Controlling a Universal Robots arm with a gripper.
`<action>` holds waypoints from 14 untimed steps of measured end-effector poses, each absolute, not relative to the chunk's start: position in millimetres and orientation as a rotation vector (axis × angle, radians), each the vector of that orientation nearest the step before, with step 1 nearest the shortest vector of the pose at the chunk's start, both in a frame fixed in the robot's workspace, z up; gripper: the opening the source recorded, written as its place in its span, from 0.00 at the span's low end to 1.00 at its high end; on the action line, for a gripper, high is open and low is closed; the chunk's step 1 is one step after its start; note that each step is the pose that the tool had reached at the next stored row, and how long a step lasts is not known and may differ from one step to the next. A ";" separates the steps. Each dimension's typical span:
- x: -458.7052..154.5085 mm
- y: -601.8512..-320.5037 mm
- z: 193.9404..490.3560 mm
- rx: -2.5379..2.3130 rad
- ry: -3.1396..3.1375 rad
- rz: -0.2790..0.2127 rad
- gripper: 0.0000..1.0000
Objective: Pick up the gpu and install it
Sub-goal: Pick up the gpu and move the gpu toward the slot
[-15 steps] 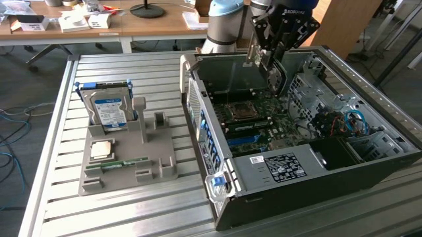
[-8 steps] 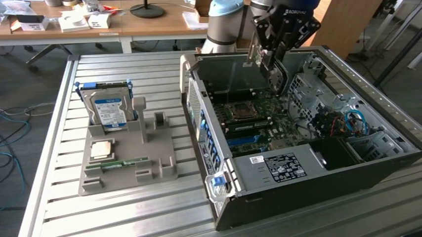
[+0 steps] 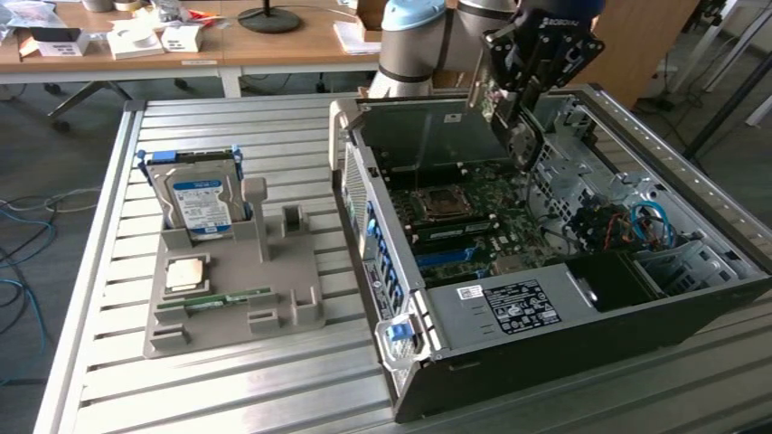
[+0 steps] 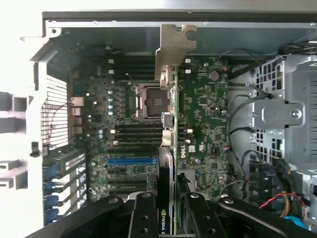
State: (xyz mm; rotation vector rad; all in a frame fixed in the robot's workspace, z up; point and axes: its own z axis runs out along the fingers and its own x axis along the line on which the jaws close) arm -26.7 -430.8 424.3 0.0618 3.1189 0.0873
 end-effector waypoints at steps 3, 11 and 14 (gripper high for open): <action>-19.7 -430.8 424.3 0.053 3.120 0.087 0.26; 9.6 -430.7 424.1 0.034 3.123 0.088 0.26; 22.7 -430.7 424.1 0.027 3.124 0.088 0.26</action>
